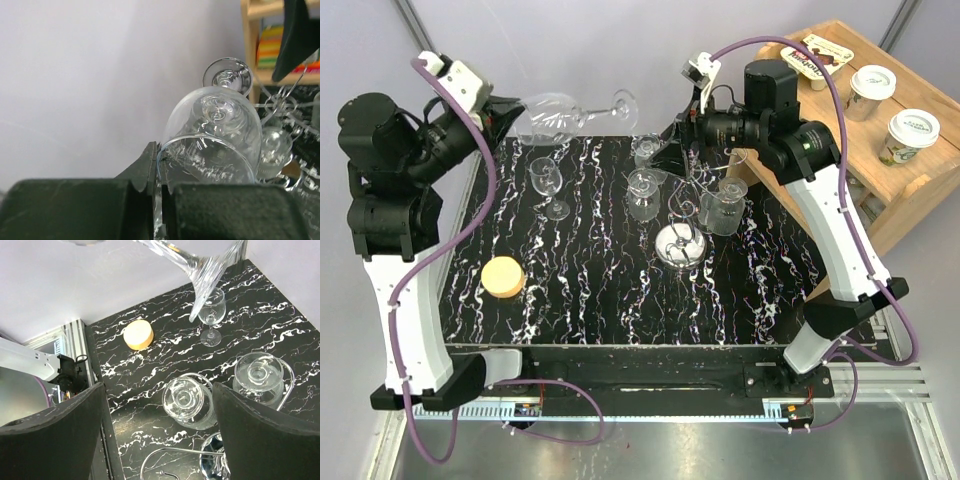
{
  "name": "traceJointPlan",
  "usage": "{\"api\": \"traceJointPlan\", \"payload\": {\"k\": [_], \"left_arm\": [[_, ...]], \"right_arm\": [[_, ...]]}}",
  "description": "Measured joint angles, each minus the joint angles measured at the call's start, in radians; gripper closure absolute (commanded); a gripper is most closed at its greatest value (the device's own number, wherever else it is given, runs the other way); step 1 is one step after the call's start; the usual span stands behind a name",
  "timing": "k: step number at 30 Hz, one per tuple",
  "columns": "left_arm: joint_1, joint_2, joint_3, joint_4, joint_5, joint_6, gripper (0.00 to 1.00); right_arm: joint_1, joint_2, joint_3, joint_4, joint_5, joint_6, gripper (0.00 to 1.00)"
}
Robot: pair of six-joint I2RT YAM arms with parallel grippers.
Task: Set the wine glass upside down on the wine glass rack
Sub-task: Turn the wine glass upside down at the wine rack.
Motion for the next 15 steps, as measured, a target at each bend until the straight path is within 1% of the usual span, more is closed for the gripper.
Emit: {"api": "traceJointPlan", "payload": {"k": [2,8,12,15], "left_arm": [[0.000,0.014,0.010,0.059,0.026,-0.073,1.00],[0.000,0.040,0.012,0.201,0.101,-0.282,1.00],[0.000,0.054,0.007,0.263,0.127,-0.371,1.00],[0.000,0.054,-0.011,0.295,0.137,-0.406,1.00]], "right_arm": [[0.003,0.006,0.007,0.014,-0.002,0.007,0.09],[0.005,0.006,0.008,0.077,0.026,0.024,0.15],[0.006,0.006,0.008,0.100,0.065,0.026,0.18],[0.012,0.004,0.008,0.104,0.095,0.028,0.18]]}}
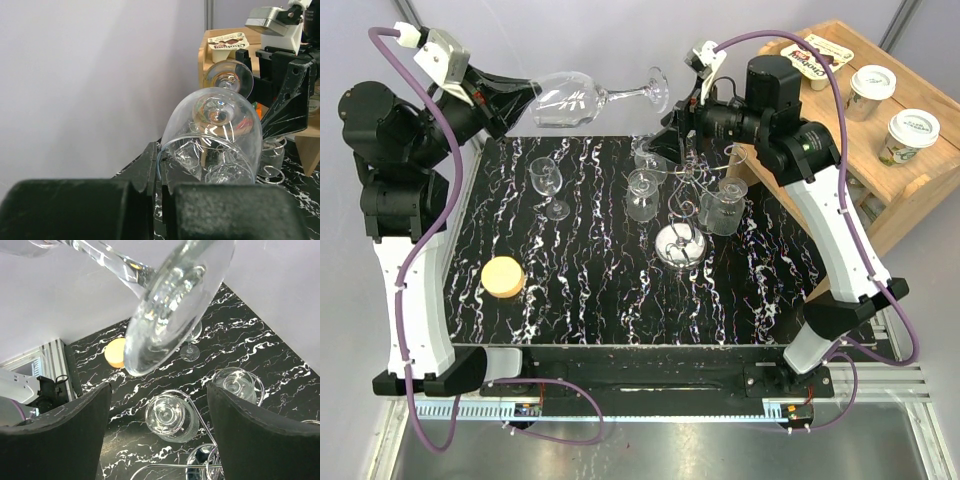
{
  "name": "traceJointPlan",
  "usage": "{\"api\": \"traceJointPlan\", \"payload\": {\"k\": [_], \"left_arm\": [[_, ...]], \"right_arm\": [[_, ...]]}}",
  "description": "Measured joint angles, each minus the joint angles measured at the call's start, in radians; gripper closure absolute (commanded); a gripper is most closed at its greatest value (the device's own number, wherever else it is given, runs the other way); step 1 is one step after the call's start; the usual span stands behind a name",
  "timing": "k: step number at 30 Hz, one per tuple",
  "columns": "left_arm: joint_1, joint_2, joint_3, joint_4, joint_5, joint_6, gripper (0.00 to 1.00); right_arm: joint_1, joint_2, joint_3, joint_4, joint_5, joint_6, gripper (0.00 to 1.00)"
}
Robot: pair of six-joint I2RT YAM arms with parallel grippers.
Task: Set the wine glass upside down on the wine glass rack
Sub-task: Turn the wine glass upside down at the wine rack.
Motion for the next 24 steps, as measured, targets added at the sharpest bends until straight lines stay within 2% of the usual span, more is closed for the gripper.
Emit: {"api": "traceJointPlan", "payload": {"k": [8,17,24], "left_arm": [[-0.026,0.000,-0.061,0.031,-0.009,-0.034,1.00],[-0.059,0.000,-0.126,0.031,-0.022,-0.043,1.00],[-0.066,-0.002,-0.140,0.031,-0.021,-0.057,1.00]], "right_arm": [[0.021,-0.025,0.008,0.000,0.079,0.001,0.20],[0.022,-0.055,0.045,0.004,0.180,-0.016,0.37],[0.022,-0.056,0.037,0.004,0.233,-0.029,0.45]]}}
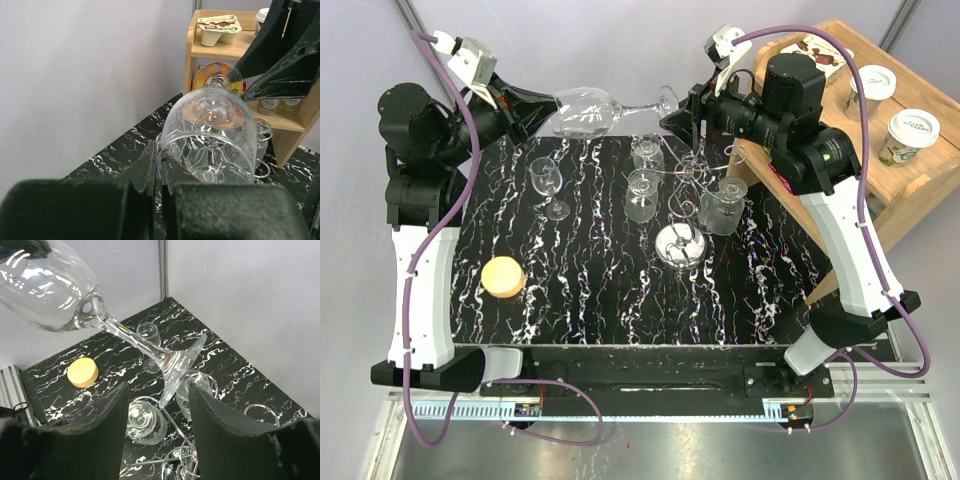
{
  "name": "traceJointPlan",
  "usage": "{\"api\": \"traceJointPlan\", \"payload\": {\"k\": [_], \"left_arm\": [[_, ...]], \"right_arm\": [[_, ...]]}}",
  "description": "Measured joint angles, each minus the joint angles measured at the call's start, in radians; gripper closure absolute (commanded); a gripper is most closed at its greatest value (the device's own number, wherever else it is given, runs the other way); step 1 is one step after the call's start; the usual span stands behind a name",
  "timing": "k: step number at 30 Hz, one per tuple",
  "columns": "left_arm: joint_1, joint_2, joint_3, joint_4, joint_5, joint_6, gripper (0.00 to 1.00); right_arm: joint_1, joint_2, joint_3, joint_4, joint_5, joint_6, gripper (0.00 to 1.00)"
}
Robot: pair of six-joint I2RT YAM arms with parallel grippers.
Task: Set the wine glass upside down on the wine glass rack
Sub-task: Turn the wine glass upside down at the wine rack.
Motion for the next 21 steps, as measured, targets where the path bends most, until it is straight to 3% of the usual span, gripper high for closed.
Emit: {"api": "traceJointPlan", "payload": {"k": [6,16,19,21], "left_arm": [[-0.006,-0.003,-0.009,0.017,0.010,-0.006,1.00],[-0.016,-0.007,-0.037,0.034,0.040,-0.027,1.00],[-0.018,-0.007,-0.039,0.040,0.048,-0.031,1.00],[-0.019,-0.007,-0.047,0.055,0.053,-0.037,1.00]], "right_arm": [[0.000,0.000,-0.008,0.000,0.019,0.000,0.46],[0.000,0.000,-0.021,0.008,0.070,0.000,0.58],[0.001,0.000,-0.037,0.017,0.085,0.003,0.63],[0.002,0.000,-0.047,0.021,0.094,0.008,0.72]]}}
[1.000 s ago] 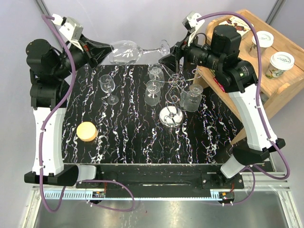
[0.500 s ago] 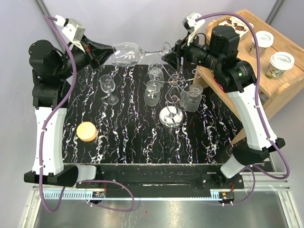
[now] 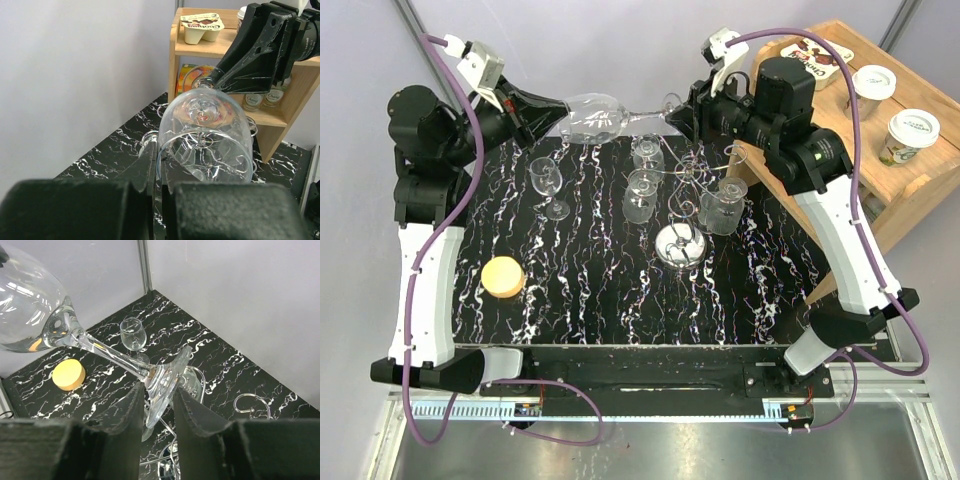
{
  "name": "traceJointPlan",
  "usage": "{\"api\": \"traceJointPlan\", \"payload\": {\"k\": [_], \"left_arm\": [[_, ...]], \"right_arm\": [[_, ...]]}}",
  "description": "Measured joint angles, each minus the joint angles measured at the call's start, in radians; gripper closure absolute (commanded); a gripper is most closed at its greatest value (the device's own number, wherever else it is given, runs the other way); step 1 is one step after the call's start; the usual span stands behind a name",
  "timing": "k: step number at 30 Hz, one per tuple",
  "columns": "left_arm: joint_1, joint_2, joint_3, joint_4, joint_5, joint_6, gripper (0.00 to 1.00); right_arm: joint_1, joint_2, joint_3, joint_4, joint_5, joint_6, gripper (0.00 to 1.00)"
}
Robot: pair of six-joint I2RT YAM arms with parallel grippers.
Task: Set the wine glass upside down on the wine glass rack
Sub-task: Turn the wine glass upside down at the wine rack.
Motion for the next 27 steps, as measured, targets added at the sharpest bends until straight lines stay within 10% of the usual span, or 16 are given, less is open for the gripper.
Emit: {"api": "traceJointPlan", "payload": {"k": [6,27], "left_arm": [[-0.011,0.001,-0.035,0.029,0.003,0.002,1.00],[-0.274,0.100,-0.150,0.048,-0.163,0.203,0.87]], "right_arm": [[0.002,-0.018,-0.040,0.001,0.053,0.044,1.00],[-0.004,-0.231,-0.251,-0.030,0.422,-0.068,1.00]]}}
